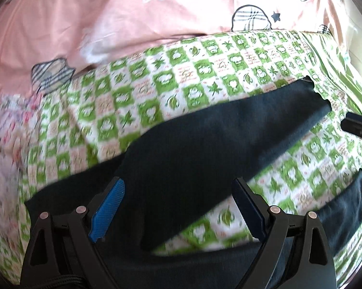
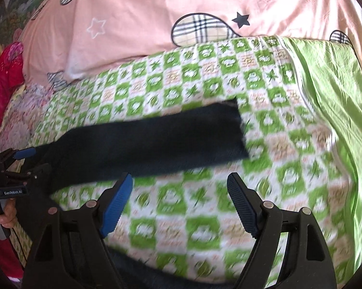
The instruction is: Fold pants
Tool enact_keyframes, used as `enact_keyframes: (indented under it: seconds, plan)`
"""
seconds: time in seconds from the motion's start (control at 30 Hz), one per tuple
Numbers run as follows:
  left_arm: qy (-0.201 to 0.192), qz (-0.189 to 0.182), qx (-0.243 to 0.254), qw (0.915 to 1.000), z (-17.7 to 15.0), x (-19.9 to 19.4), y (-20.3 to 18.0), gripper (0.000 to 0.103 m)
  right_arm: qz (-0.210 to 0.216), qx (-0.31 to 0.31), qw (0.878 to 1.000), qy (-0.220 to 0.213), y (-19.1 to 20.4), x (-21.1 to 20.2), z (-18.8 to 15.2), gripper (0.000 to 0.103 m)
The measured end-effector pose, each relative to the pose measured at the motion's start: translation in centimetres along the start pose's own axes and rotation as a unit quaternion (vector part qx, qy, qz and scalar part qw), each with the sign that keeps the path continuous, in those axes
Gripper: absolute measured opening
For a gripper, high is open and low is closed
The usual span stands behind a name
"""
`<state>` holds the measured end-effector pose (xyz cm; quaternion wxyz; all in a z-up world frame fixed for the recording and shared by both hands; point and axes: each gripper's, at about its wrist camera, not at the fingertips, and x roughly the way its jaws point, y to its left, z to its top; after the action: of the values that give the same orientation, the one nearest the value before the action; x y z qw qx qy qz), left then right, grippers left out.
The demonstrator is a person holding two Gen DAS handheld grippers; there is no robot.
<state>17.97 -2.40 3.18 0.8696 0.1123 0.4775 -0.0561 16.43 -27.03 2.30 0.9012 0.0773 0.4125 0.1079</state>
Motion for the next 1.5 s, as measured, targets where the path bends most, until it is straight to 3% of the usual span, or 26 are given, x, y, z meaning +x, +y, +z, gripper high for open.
enact_keyframes:
  seconds: [0.33,0.57,0.7,0.77,0.8,0.87,0.93,0.97,1.0,1.03,1.13,1.27,1.5]
  plan:
    - [0.01,-0.03,0.033,0.999,5.2,4.3,-0.7,0.091,0.003,0.007,1.0,0.028,-3.1,4.5,4.3,0.081]
    - [0.045,-0.064,0.046,0.9959,7.5,8.5,-0.6,0.091,-0.005,0.029,0.999,0.044,-6.0,7.9,6.5,0.081]
    - [0.062,-0.08,0.05,0.9936,8.4,10.4,-0.2,0.091,0.011,0.03,0.998,0.054,-6.9,9.7,7.4,0.081]
    - [0.07,-0.093,0.053,0.9918,8.7,11.3,0.1,0.087,0.024,0.023,0.998,0.063,-7.0,10.5,7.8,0.081]
    - [0.076,-0.097,0.054,0.9908,8.9,11.8,0.2,0.082,0.03,0.02,0.997,0.063,-7.1,10.7,7.9,0.076]
    - [0.1,-0.121,0.052,0.9862,9.0,12.8,0.4,0.071,0.034,0.013,0.997,0.066,-7.0,10.8,8.1,0.056]
    - [0.106,-0.129,0.057,0.9842,9.1,13.2,0.3,0.054,0.04,0.017,0.997,0.068,-7.0,10.8,8.2,0.027]
    - [0.108,-0.135,0.062,0.983,9.0,13.2,0.3,0.048,0.045,0.022,0.996,0.068,-7.0,10.7,8.2,0.021]
    - [0.11,-0.143,0.065,0.9815,8.9,13.2,0.2,0.031,0.051,0.024,0.996,0.067,-7.0,10.4,8.1,0.013]
    - [0.112,-0.155,0.066,0.9793,8.8,13.0,0.0,0.018,0.056,0.027,0.996,0.067,-7.2,10.1,7.9,0.011]
    - [0.095,-0.164,0.082,0.9786,8.6,11.4,-1.1,0.009,0.073,0.023,0.995,0.056,-6.9,8.4,7.7,0.009]
    - [0.068,-0.169,0.085,0.9795,7.7,8.3,-1.5,0.006,0.099,0.015,0.995,0.029,-6.5,5.0,7.0,0.009]
    - [0.056,-0.185,0.06,0.9792,5.1,2.6,-0.8,0.005,0.132,-0.008,0.991,-0.008,-6.5,-1.1,3.6,0.009]
